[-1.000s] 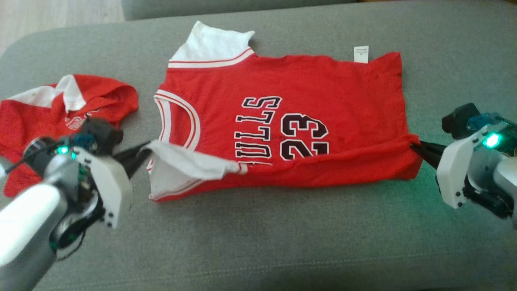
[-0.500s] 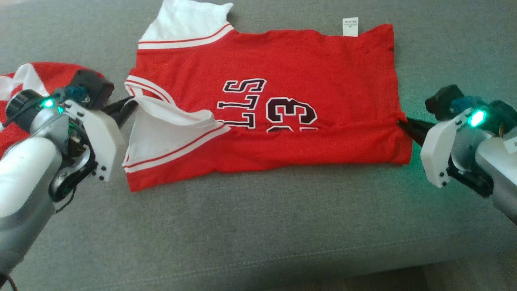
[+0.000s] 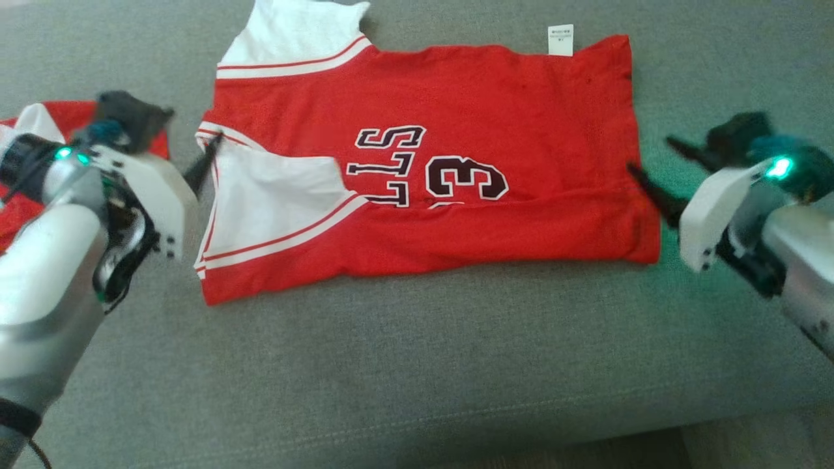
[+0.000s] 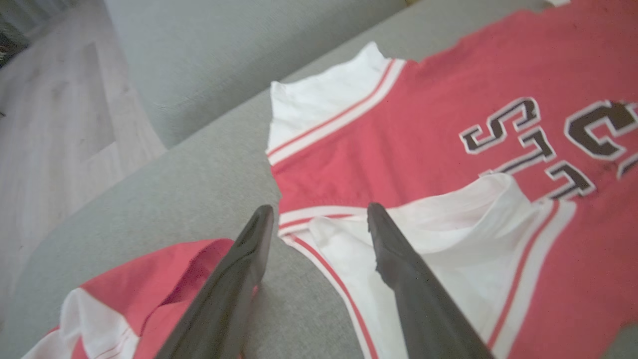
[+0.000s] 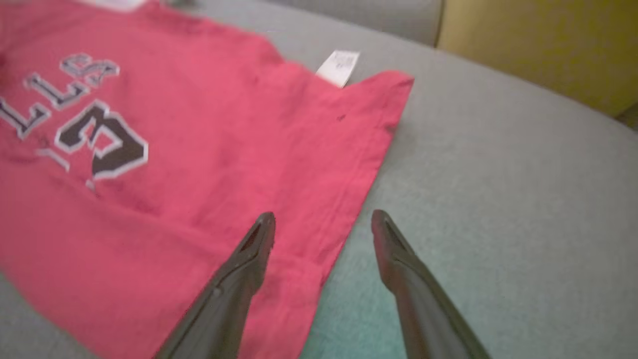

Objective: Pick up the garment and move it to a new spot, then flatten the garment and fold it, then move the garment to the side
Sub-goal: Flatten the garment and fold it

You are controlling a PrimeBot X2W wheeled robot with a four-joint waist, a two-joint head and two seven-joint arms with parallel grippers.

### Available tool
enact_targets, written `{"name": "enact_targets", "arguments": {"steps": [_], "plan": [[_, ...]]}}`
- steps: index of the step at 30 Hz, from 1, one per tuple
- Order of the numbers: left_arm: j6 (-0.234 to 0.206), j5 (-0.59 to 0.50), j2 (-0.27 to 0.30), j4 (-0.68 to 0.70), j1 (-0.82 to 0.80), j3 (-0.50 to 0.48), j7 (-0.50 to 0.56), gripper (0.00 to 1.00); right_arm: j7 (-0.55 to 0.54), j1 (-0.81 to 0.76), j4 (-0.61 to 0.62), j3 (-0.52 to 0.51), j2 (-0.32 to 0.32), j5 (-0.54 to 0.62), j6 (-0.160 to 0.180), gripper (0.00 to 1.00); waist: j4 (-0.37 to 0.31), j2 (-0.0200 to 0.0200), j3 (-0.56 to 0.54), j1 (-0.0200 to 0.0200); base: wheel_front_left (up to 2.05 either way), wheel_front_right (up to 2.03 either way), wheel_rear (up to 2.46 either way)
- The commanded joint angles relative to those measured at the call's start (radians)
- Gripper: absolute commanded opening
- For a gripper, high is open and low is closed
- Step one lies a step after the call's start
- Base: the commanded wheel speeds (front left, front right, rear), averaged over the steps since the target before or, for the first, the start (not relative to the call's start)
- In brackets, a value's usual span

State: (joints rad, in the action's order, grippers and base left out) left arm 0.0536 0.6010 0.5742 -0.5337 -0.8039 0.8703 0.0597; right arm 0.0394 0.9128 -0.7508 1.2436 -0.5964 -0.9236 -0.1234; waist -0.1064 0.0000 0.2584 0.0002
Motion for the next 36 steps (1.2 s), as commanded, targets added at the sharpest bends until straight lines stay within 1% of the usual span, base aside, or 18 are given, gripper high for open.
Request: {"name": "enact_targets", "arguments": {"steps": [1,5,8,10,14,17,19,21,25,28,32,34,36], "plan": [[-0.022,0.011,0.032,0.011,-0.059,-0.068,-0.029,1.00,0.034,0.018,-0.008,-0.030,-0.013,-0.016,-0.007,1.00,0.007,0.0000,-0.010,-0.0002,0.00,0.00,0.00],[-0.106,0.090,-0.013,0.005,-0.001,-0.165,-0.165,1.00,0.160,-0.010,-0.072,-0.137,0.032,-0.060,-0.007,1.00,0.024,0.0000,-0.047,-0.0002,0.00,0.00,0.00],[-0.149,0.160,-0.049,0.032,0.075,-0.239,-0.264,1.00,0.211,-0.043,-0.091,-0.232,0.066,-0.082,-0.007,1.00,0.036,0.0000,-0.078,-0.0002,0.00,0.00,0.00],[-0.168,0.184,-0.066,0.062,0.134,-0.272,-0.296,1.00,0.220,-0.068,-0.092,-0.296,0.079,-0.063,-0.007,1.00,0.046,0.0000,-0.098,-0.0002,0.00,0.00,0.00],[-0.206,0.212,-0.117,0.155,0.268,-0.355,-0.320,1.00,0.222,-0.160,-0.003,-0.514,0.106,0.033,-0.007,1.00,0.064,0.0000,-0.131,-0.0002,0.00,0.00,0.00],[-0.217,0.172,-0.177,0.267,0.378,-0.448,-0.321,1.00,0.222,-0.278,0.085,-0.678,0.140,0.147,-0.007,1.00,0.076,0.0000,-0.142,-0.0002,0.00,0.00,0.00],[-0.209,0.132,-0.224,0.326,0.458,-0.505,-0.321,1.00,0.222,-0.364,0.146,-0.777,0.176,0.236,-0.007,1.00,0.081,0.0000,-0.147,-0.0002,0.00,0.00,0.00],[-0.191,0.086,-0.269,0.367,0.525,-0.560,-0.321,1.00,0.222,-0.446,0.205,-0.861,0.220,0.322,-0.007,1.00,0.083,0.0000,-0.147,-0.0002,0.00,0.00,0.00],[-0.136,-0.016,-0.355,0.401,0.616,-0.648,-0.321,1.00,0.222,-0.579,0.310,-0.987,0.315,0.463,-0.007,1.00,0.085,0.0000,-0.146,-0.0002,0.00,0.00,0.00],[-0.093,-0.071,-0.418,0.382,0.659,-0.700,-0.321,1.00,0.222,-0.648,0.362,-1.042,0.375,0.539,-0.007,1.00,0.081,0.0000,-0.147,-0.0002,0.00,0.00,0.00],[-0.042,-0.152,-0.467,0.329,0.683,-0.731,-0.321,1.00,0.222,-0.696,0.399,-1.076,0.434,0.599,-0.007,1.00,0.070,0.0000,-0.146,-0.0002,0.00,0.00,0.00],[-0.026,-0.183,-0.481,0.297,0.682,-0.746,-0.321,1.00,0.218,-0.705,0.412,-1.090,0.454,0.615,-0.007,1.00,0.061,0.0000,-0.144,-0.0002,0.00,0.00,0.00],[-0.024,-0.217,-0.495,0.230,0.668,-0.758,-0.321,1.00,0.210,-0.708,0.433,-1.102,0.470,0.630,-0.007,1.00,0.049,0.0000,-0.139,-0.0002,0.00,0.00,0.00]]}}
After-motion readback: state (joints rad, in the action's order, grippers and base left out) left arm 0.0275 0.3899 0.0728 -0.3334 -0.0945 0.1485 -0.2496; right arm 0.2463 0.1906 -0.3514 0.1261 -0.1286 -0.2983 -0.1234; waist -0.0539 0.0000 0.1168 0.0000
